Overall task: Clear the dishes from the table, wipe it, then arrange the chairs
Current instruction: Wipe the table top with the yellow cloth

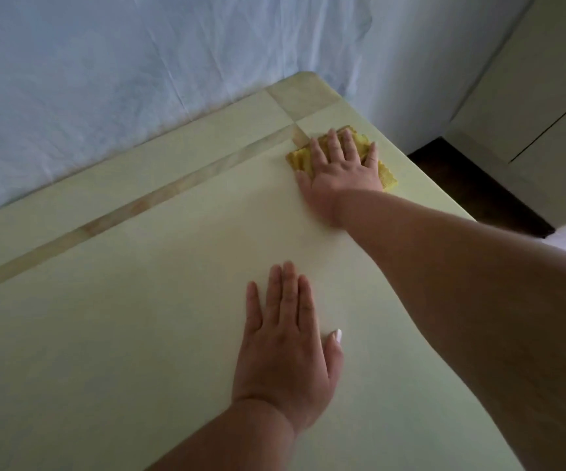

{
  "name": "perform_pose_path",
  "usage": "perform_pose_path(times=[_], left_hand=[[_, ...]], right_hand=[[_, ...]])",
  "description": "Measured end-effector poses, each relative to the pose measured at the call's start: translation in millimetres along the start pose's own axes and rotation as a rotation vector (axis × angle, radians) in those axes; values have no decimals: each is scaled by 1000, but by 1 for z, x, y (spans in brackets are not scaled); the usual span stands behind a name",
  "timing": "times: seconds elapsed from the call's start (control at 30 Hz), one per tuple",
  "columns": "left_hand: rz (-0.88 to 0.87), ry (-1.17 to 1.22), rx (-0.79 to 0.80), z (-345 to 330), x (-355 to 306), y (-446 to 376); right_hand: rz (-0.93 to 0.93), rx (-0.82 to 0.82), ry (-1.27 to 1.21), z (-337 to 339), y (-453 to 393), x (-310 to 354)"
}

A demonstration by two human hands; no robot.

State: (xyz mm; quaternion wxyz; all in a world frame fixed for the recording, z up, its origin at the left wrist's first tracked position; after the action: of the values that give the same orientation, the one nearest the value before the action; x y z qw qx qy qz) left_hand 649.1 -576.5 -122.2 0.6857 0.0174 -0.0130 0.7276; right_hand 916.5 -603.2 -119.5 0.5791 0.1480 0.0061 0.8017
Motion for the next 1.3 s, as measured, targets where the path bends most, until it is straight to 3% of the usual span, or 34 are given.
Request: perform_pose_path(times=[0.23,0.5,0.67,0.83,1.1,1.3], left_hand=[[7,-5,6,-1,1,1],[12,20,75,3,5,1],[4,317,105,27,23,1],[139,232,-73,44,136,52],[456,78,-12,21,353,190],[570,124,10,18,436,289]], right_hand=[[41,-7,-3,-1,23,-3],[22,2,-6,-10,111,-25],[-60,36,-56,-21,163,-36],[-158,36,-72,-37,195,-9],[-138,60,-43,-72,233,105],[-32,109,-26,-113,278,244]])
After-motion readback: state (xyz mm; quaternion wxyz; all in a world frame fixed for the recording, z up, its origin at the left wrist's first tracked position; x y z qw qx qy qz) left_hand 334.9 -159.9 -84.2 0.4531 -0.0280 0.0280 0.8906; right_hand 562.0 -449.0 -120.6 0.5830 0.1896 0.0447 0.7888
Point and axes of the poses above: each hand's wrist, its own y-axis away from the middle knuckle, its own z-axis out of the back of the hand, x = y × z, the point moved 9 cm from there along -y, towards the middle knuckle, and after that the axes turned 9 degrees about -y, right-handed, at the moved point
